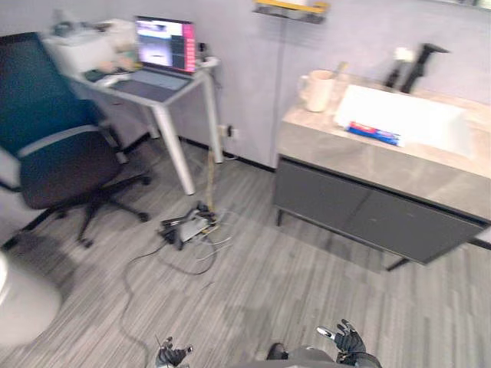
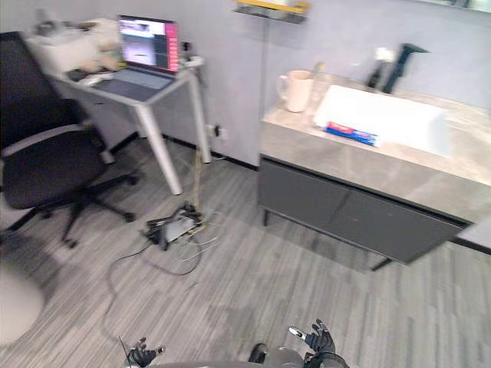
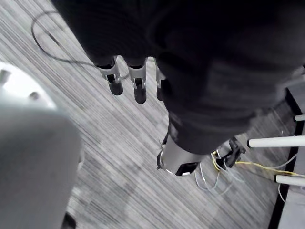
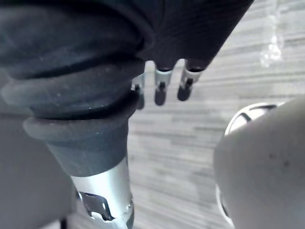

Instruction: Organize washtable

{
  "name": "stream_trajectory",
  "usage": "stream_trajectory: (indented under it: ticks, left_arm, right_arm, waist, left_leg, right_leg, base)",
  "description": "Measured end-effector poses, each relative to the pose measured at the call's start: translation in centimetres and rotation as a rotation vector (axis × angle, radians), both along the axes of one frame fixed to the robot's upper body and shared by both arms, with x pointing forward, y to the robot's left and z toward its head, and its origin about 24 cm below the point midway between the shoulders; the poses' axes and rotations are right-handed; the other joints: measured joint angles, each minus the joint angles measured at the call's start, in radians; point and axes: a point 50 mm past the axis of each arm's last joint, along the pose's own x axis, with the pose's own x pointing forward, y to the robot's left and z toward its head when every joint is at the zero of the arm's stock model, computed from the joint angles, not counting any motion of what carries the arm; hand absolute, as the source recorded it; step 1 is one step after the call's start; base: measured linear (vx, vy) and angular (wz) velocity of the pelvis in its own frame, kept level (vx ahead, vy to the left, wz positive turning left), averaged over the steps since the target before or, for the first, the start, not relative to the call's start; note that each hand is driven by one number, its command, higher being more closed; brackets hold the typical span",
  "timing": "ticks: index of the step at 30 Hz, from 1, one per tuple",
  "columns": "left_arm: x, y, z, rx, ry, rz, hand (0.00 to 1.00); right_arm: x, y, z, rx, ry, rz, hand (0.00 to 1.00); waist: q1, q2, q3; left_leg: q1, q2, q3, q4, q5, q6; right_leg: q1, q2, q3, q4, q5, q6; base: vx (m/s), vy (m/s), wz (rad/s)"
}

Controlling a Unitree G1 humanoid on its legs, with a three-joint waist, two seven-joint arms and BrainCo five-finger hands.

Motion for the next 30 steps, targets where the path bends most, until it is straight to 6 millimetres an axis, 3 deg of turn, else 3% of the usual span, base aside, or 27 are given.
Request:
stream_trajectory:
  ticks: [1, 2, 3, 4, 5, 8, 11, 13, 14, 16, 18, 20, 23, 25, 27, 28, 29, 30]
  left_arm:
    - [0.1, 0.1, 0.1, 0.0, -0.016, 0.023, 0.0]
    - [0.3, 0.4, 0.3, 0.007, -0.039, 0.066, 0.0]
    - [0.3, 0.7, 0.4, 0.011, -0.047, 0.086, 0.0]
    - [0.4, 1.0, 0.6, 0.018, -0.059, 0.113, 0.0]
    - [0.3, 0.6, 0.5, 0.01, -0.056, 0.119, 0.0]
    - [0.0, 0.2, 0.3, 0.007, -0.044, 0.131, 0.0]
    - [0.3, -0.2, 0.3, 0.0, -0.052, 0.132, 0.0]
    - [0.4, -0.2, 0.3, 0.001, -0.055, 0.131, 0.0]
    - [0.3, -0.2, 0.3, 0.003, -0.055, 0.126, 0.0]
    - [0.5, 0.4, 0.5, 0.019, -0.06, 0.109, 0.0]
    - [0.8, 0.5, 0.6, 0.021, -0.068, 0.1, 0.0]
    - [0.6, 0.7, 0.5, 0.023, -0.057, 0.097, 0.0]
    - [0.3, 1.1, 0.3, 0.023, -0.017, 0.069, 0.0]
    - [0.2, 1.1, 0.2, 0.019, -0.006, 0.062, 0.0]
    - [1.0, 0.7, 0.3, 0.012, -0.02, 0.044, 0.0]
    - [1.0, 0.5, 0.3, 0.008, -0.021, 0.047, 0.0]
    - [0.9, 0.6, 0.3, 0.009, -0.02, 0.05, 0.0]
    - [0.9, 0.6, 0.3, 0.009, -0.02, 0.05, 0.0]
  right_arm:
    - [-0.2, -0.1, -0.1, -0.002, 0.013, 0.003, 0.0]
    - [-0.4, -0.1, -0.2, -0.001, 0.028, 0.004, 0.0]
    - [-0.4, 0.0, -0.2, -0.002, 0.032, 0.005, 0.0]
    - [-0.5, 0.2, -0.3, -0.003, 0.041, 0.022, 0.0]
    - [-0.8, 0.3, -0.4, 0.0, 0.055, 0.029, 0.0]
    - [-0.8, 0.1, -0.5, -0.003, 0.065, 0.034, 0.0]
    - [0.0, 0.5, -0.4, -0.017, 0.061, 0.123, 0.0]
    - [0.1, 0.7, -0.4, -0.02, 0.061, 0.152, 0.0]
    - [-0.1, 0.9, -0.5, -0.022, 0.068, 0.182, 0.0]
    - [0.1, 1.6, -0.5, -0.017, 0.068, 0.227, 0.0]
    - [-0.1, 1.6, -0.6, -0.014, 0.074, 0.225, 0.0]
    - [-0.2, 1.5, -0.6, -0.009, 0.076, 0.197, 0.0]
    - [-0.3, 1.1, -0.6, 0.003, 0.069, 0.169, 0.0]
    - [-0.2, 1.1, -0.5, 0.003, 0.062, 0.162, 0.0]
    - [-0.1, 0.9, -0.4, -0.001, 0.054, 0.154, 0.0]
    - [-0.1, 0.8, -0.4, -0.001, 0.053, 0.146, 0.0]
    - [-0.1, 0.9, -0.4, -0.002, 0.052, 0.145, 0.0]
    - [-0.1, 0.9, -0.4, -0.001, 0.053, 0.145, 0.0]
  waist:
    - [0.012, -0.007, 0.004]
    - [0.024, 0.002, 0.004]
    - [0.024, -0.02, 0.004]
    - [0.028, -0.021, 0.005]
    - [0.044, -0.044, 0.0]
    - [0.063, -0.025, 0.001]
    - [0.072, -0.019, 0.009]
    - [0.073, -0.021, 0.012]
    - [0.075, -0.026, 0.008]
    - [0.072, -0.043, -0.003]
    - [0.079, -0.05, -0.001]
    - [0.078, -0.058, -0.008]
    - [0.071, -0.065, 0.001]
    - [0.066, -0.066, 0.001]
    - [0.061, -0.066, 0.001]
    - [0.063, -0.066, 0.001]
    - [0.058, -0.067, -0.001]
    - [0.058, -0.07, -0.002]
  left_leg:
    - [-0.047, 0.037, -0.07, 0.101, 0.033, 0.06]
    - [-0.117, 0.032, -0.176, 0.177, 0.033, 0.058]
    - [-0.159, 0.012, -0.232, 0.19, 0.032, 0.055]
    - [-0.221, -0.041, -0.318, 0.189, 0.009, 0.015]
    - [-0.265, -0.094, -0.387, 0.137, -0.021, -0.019]
    - [-0.296, -0.175, -0.464, -0.095, -0.064, -0.038]
    - [-0.366, -0.244, -0.586, -0.39, -0.053, -0.054]
    - [-0.386, -0.278, -0.64, -0.489, -0.018, -0.081]
    - [-0.387, -0.3, -0.648, -0.497, 0.05, -0.082]
    - [-0.398, -0.336, -0.616, -0.44, -0.008, -0.035]
    - [-0.411, -0.343, -0.602, -0.37, -0.073, -0.013]
    - [-0.374, -0.363, -0.58, -0.359, -0.121, 0.011]
    - [-0.233, -0.391, -0.52, -0.379, -0.194, 0.047]
    - [-0.177, -0.391, -0.517, -0.402, -0.207, 0.046]
    - [-0.121, -0.391, -0.519, -0.449, -0.205, 0.043]
    - [-0.091, -0.391, -0.517, -0.474, -0.202, 0.038]
    - [-0.067, -0.392, -0.516, -0.486, -0.201, 0.034]
    - [-0.06, -0.397, -0.517, -0.487, -0.203, 0.026]
  right_leg:
    - [0.013, 0.029, 0.038, -0.006, -0.009, -0.014]
    - [0.035, 0.045, 0.081, -0.013, -0.018, -0.028]
    - [0.049, 0.049, 0.095, -0.026, -0.017, -0.027]
    - [0.071, 0.049, 0.136, -0.051, -0.013, -0.021]
    - [0.101, 0.049, 0.172, -0.084, 0.003, -0.002]
    - [0.155, 0.049, 0.231, -0.136, 0.028, 0.003]
    - [0.226, 0.022, 0.288, -0.166, 0.006, 0.046]
    - [0.25, -0.007, 0.303, -0.165, -0.016, 0.081]
    - [0.265, -0.035, 0.326, -0.164, -0.036, 0.108]
    - [0.265, -0.083, 0.349, -0.157, -0.043, 0.132]
    - [0.26, -0.103, 0.373, -0.123, -0.044, 0.134]
    - [0.218, -0.135, 0.397, 0.022, -0.053, 0.148]
    - [-0.009, -0.21, 0.409, 0.591, -0.001, 0.177]
    - [-0.072, -0.221, 0.365, 0.728, -0.008, 0.167]
    - [-0.124, -0.219, 0.304, 0.734, -0.014, 0.159]
    - [-0.142, -0.217, 0.268, 0.662, -0.023, 0.149]
    - [-0.14, -0.217, 0.231, 0.484, -0.01, 0.135]
    - [-0.138, -0.217, 0.225, 0.401, 0.014, 0.119]
  base:
    - [0.24, -0.103, -1.28]
    - [0.25, -0.041, -1.0]
    - [0.24, -0.027, -0.94]
    - [0.24, -0.015, -0.84]
    - [0.26, 0.005, -0.9]
    - [0.29, 0.086, -0.76]
    - [0.41, 0.247, -0.41]
    - [0.28, 0.271, -0.26]
    - [0.24, 0.282, -0.33]
    - [0.46, 0.488, -0.2]
    - [0.41, 0.446, -0.12]
    - [0.29, 0.331, -0.15]
    - [0.3, 0.248, -0.33]
    - [0.24, 0.095, -0.01]
    - [0.23, 0.02, 0.17]
    - [0.32, -0.068, 0.13]
    - [0.32, -0.089, 0.09]
    - [0.28, -0.096, 0.09]
